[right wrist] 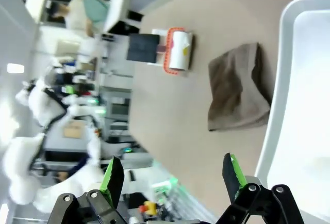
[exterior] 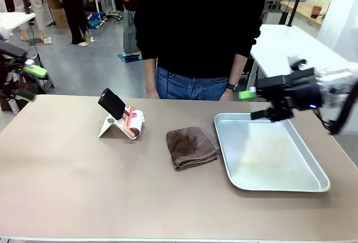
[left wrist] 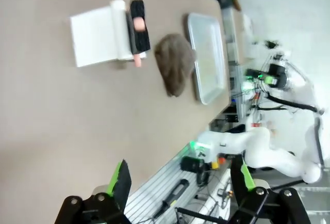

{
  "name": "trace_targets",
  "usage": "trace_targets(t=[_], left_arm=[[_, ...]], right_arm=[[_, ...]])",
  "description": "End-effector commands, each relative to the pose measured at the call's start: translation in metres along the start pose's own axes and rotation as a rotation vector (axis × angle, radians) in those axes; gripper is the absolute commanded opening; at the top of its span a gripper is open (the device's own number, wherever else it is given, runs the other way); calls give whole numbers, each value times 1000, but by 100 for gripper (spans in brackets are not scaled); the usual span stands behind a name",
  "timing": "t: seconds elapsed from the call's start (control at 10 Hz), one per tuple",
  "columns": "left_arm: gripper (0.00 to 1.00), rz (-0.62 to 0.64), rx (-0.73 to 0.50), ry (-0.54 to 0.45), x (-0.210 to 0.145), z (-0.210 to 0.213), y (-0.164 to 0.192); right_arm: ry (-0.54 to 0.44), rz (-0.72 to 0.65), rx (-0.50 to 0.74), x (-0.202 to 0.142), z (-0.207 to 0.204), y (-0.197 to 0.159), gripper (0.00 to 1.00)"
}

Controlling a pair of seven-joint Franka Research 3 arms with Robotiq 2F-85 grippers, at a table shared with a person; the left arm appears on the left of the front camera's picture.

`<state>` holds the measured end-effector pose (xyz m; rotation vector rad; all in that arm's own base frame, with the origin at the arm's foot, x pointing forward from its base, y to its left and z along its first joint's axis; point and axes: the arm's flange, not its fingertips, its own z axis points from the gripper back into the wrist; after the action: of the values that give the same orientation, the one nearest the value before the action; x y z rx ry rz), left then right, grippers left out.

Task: Clean the surface of the table.
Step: Return the Lint Roller and towel to their original positions.

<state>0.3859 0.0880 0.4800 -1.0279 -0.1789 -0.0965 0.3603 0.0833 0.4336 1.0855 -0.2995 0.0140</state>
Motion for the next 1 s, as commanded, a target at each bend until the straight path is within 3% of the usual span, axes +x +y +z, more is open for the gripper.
trace_targets(t=[0.0, 0.3, 0.5, 0.7, 0.9], left_arm=[[100, -6, -192, -34, -15, 22, 25], [100, 91, -487, -108, -38, 58, 90], [100, 134, -615, -140, -46, 63, 128], [100, 95, -623, -89, -48, 68, 149], [100, 68, -647, -40, -43, 72, 155]], right_arm=[[44, -84, 89, -19, 42, -29, 100], [43, -189, 199, -26, 99, -58, 100], [-18, -240, 289, -24, 121, -75, 100], [-55, -261, 313, -24, 126, -79, 100], [-101, -289, 257, -23, 119, -78, 100]])
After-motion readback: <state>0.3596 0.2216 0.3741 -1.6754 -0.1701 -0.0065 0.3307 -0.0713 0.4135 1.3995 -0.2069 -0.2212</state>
